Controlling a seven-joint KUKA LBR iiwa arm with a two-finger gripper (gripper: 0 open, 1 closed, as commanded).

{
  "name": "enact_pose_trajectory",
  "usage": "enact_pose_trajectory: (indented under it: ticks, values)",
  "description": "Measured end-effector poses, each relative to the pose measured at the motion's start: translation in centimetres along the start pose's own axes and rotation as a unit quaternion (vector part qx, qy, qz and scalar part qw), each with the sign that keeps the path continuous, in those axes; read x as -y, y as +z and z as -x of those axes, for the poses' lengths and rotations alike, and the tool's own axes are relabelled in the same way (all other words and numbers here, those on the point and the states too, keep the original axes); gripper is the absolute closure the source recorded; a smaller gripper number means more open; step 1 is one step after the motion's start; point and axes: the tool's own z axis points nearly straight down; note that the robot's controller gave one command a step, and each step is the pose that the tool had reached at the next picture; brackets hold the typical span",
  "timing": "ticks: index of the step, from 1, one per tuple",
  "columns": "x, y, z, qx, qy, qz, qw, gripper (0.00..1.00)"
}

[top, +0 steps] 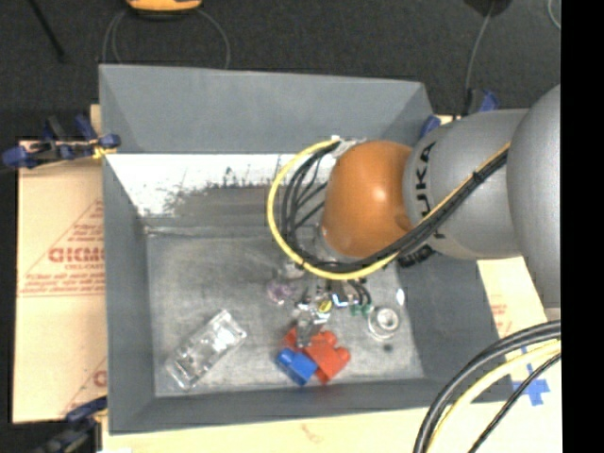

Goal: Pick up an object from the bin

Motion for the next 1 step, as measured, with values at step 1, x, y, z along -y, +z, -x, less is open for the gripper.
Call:
enact_pose_trajectory:
  ticks: [1]
  values:
    - [5.31,3.76,4.88,0.0075,-0.161,-0.002,0.9869,0.0]
